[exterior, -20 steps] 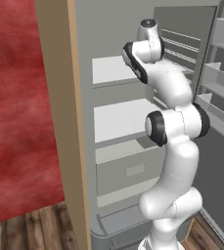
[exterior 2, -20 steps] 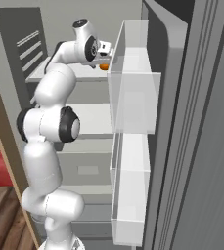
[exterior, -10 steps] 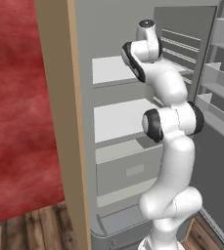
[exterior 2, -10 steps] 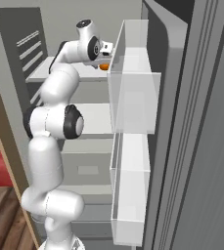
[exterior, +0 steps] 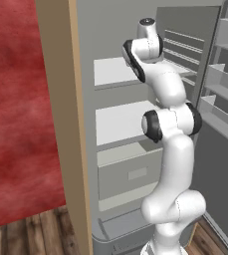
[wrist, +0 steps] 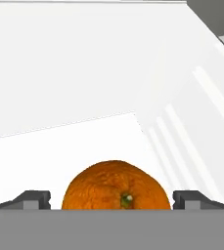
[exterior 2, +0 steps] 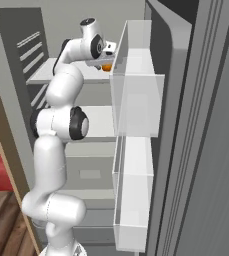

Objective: Pick the tangerine and orange from the fridge and place them inside the tupperware on the counter.

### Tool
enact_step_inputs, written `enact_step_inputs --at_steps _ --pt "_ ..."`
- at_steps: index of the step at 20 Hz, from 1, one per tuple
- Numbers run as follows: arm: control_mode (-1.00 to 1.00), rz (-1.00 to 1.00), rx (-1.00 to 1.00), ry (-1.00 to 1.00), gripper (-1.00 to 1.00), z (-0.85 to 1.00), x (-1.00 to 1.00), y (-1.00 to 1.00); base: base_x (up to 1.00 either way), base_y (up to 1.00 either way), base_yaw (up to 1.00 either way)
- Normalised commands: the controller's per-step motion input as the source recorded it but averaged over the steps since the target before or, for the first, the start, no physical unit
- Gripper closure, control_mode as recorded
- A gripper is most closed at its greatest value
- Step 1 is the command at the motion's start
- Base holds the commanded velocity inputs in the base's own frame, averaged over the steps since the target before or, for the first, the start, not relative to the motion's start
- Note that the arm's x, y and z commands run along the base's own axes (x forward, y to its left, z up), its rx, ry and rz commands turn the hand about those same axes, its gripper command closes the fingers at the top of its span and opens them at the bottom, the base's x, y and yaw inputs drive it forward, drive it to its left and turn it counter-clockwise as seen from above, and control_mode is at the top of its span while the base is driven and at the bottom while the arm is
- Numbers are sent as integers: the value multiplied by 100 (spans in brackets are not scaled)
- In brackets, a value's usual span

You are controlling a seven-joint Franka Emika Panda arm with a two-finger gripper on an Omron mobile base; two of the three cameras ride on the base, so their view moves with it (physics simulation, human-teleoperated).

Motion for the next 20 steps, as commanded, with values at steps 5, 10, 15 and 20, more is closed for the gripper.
enact_step_inputs --at_steps 5,10,15,20 --pt "-100 0 0 1 -100 -22 0 0 0 0 0" --pt "-100 0 0 0 100 -29 0 0 0 0 0" --pt "-100 0 0 0 100 -34 -8 0 0 0 0" --pt "-100 0 0 0 100 -27 -37 0 0 0 0"
